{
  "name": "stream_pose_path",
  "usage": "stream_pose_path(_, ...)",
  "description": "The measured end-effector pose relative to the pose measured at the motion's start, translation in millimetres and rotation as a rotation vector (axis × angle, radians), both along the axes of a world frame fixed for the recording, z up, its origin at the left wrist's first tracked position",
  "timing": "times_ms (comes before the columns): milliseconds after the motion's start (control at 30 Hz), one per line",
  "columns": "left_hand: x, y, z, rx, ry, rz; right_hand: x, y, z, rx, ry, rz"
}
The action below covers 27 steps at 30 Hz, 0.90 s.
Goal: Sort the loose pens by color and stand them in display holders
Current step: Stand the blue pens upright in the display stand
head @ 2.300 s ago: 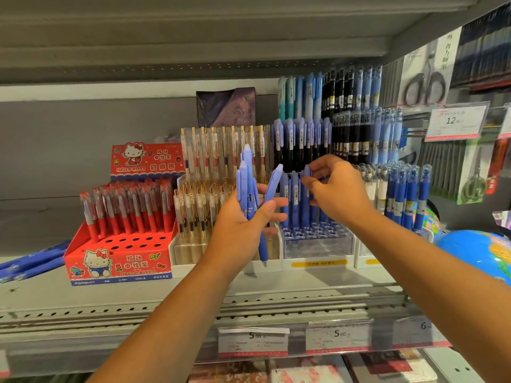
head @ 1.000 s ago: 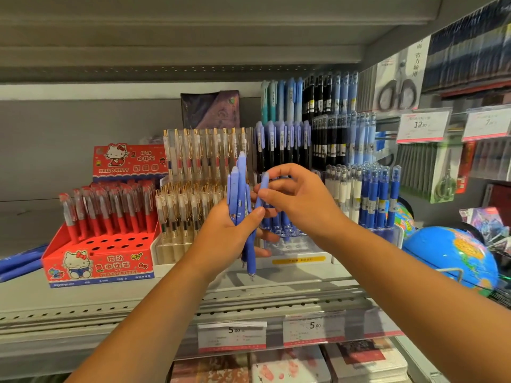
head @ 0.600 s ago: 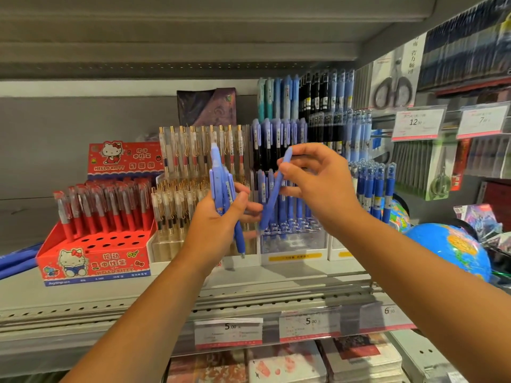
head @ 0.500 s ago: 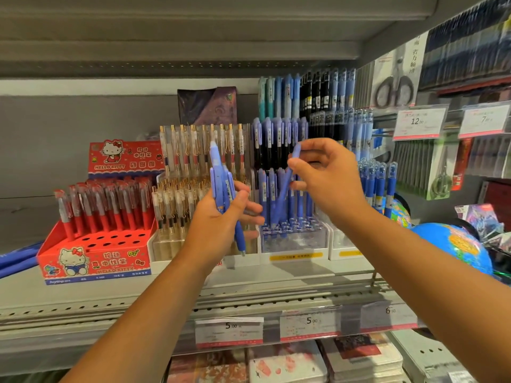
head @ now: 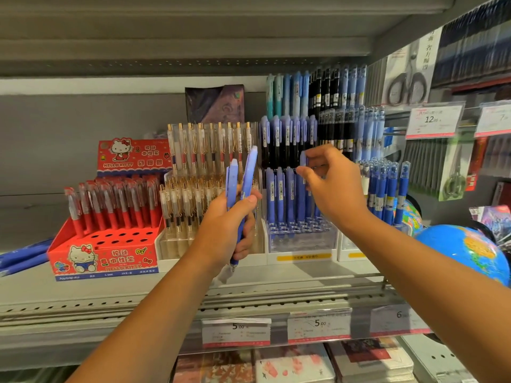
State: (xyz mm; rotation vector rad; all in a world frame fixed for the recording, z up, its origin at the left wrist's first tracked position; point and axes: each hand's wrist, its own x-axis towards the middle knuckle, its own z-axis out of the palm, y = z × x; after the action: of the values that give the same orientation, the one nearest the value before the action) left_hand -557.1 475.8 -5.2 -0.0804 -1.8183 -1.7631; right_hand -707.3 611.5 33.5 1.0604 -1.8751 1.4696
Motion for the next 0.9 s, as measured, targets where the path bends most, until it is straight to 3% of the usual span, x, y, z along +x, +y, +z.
stream_pose_path(300,-1,0,0,-0.070,-0.035,-0.012,-4,-8,-14,0.138,0.000,-0.087)
stream_pose_path(533,-3,2,1,-0.122,-0.018,0.097,-5,-7,-13,0.305,-0.049,-0.141)
stream_pose_path(667,-3,3,1,-0.120,-0.032,0.111,3,-3,-15,0.388,0.037,-0.239)
stream_pose_path(800,-1,7,3,-0.115,0.009,0.108,10,2,-13,0.274,0.160,-0.254)
stream_pose_path(900,1,10,4,-0.101,0.006,0.129,22,0,-7,0.162,0.115,-0.015)
